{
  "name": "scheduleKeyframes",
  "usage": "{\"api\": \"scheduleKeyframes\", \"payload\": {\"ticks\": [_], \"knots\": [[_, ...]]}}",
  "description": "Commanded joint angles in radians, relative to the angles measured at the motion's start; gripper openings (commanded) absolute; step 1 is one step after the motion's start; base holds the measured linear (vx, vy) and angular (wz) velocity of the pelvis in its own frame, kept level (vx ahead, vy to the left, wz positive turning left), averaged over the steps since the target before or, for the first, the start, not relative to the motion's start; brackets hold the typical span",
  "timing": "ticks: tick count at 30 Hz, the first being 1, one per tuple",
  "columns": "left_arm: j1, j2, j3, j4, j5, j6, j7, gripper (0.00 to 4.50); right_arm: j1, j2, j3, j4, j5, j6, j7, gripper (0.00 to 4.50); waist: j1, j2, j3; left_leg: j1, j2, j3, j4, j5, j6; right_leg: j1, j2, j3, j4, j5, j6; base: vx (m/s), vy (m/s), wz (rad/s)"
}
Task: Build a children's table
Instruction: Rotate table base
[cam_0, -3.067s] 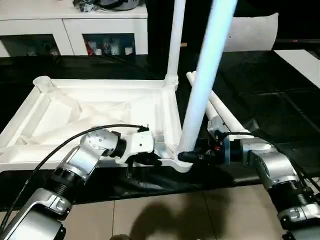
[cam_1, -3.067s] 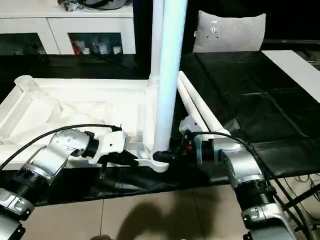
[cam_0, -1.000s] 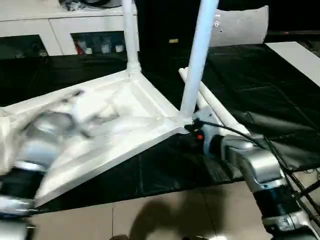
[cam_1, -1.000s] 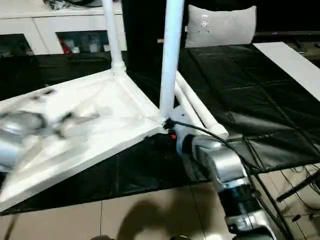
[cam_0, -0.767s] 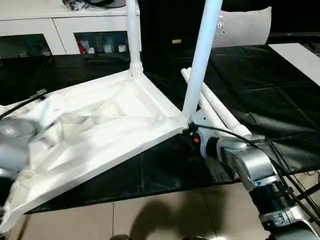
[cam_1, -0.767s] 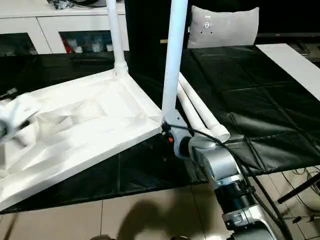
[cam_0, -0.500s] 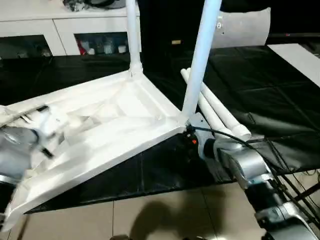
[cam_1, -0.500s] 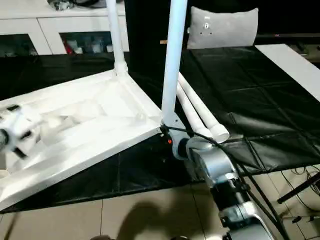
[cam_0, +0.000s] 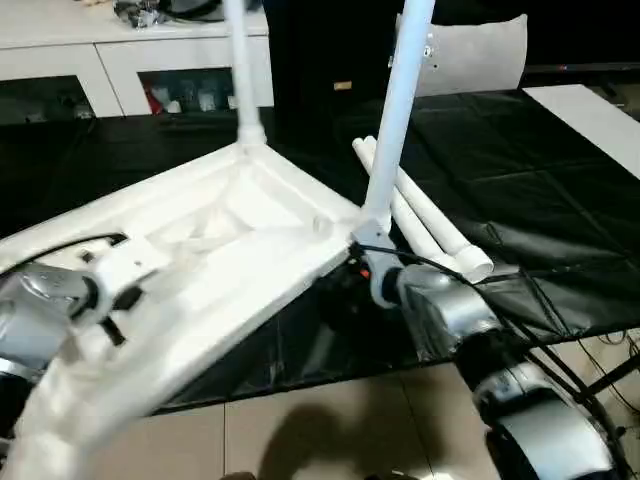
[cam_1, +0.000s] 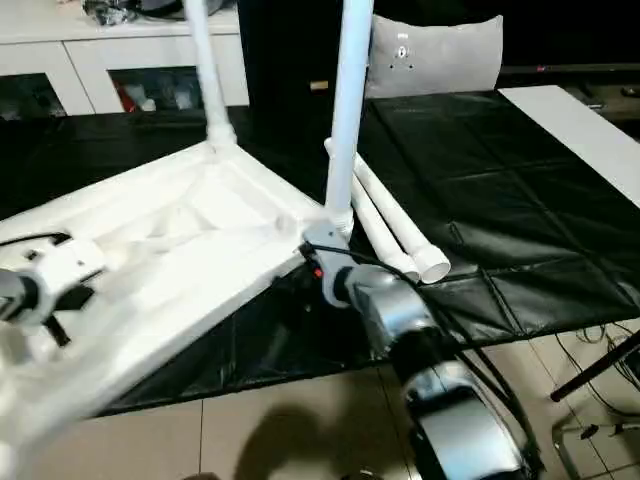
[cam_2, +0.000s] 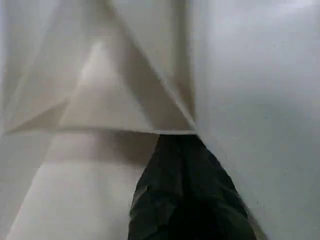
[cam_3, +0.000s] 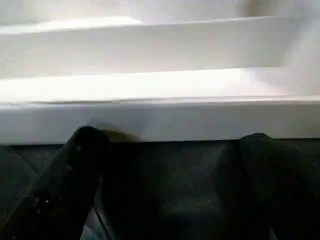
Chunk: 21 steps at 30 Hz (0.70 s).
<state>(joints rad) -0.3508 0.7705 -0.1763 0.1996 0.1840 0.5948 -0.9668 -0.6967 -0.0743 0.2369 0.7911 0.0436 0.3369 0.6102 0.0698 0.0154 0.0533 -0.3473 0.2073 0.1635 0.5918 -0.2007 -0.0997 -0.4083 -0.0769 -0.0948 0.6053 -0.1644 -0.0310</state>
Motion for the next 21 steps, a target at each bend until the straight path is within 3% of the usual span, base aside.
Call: {"api": "scheduleKeyframes", "payload": {"ticks": [1,10,18,20,21], "knots": [[0.010,-0.047,-0.061,-0.069,-0.080,-0.003,-0.079,0.07,-0.041,0.044,0.011,-0.005,0.013,-0.050,0.014,4.50,-0.002,0.021,-0.064,0.000,0.020,-0.003,-0.074,-0.203,-0.008,0.055,-0.067,0.057,-0.059,-0.210,-0.229,0.000,0.000,0.00],[-0.054,-0.189,-0.065,-0.036,-0.130,-0.065,-0.066,0.07,-0.081,0.065,0.004,0.069,-0.016,-0.138,0.015,4.50,-0.015,0.018,-0.064,-0.003,0.014,0.000,-0.069,-0.193,0.003,0.059,-0.063,0.056,-0.063,-0.225,-0.220,0.000,0.000,0.00],[-0.179,-0.372,-0.015,0.200,-0.099,-0.194,0.170,0.07,-0.115,0.029,-0.043,0.104,-0.035,-0.208,-0.061,4.50,-0.008,0.009,-0.067,-0.002,0.012,0.004,-0.064,-0.180,0.017,0.056,-0.062,0.054,-0.069,-0.251,-0.201,0.000,0.000,0.00],[-0.218,-0.424,0.009,0.281,-0.079,-0.235,0.282,0.07,-0.127,0.012,-0.077,0.102,-0.032,-0.214,-0.095,4.50,-0.005,0.006,-0.069,-0.005,0.013,0.003,-0.064,-0.164,0.023,0.059,-0.061,0.053,-0.066,-0.237,-0.198,0.000,0.000,0.00],[-0.249,-0.451,0.020,0.354,-0.052,-0.282,0.371,0.07,-0.132,0.000,-0.102,0.090,-0.029,-0.211,-0.112,4.50,-0.001,0.006,-0.070,-0.001,0.012,0.005,-0.061,-0.168,0.026,0.056,-0.059,0.053,-0.068,-0.235,-0.192,0.000,0.000,0.00]]}}
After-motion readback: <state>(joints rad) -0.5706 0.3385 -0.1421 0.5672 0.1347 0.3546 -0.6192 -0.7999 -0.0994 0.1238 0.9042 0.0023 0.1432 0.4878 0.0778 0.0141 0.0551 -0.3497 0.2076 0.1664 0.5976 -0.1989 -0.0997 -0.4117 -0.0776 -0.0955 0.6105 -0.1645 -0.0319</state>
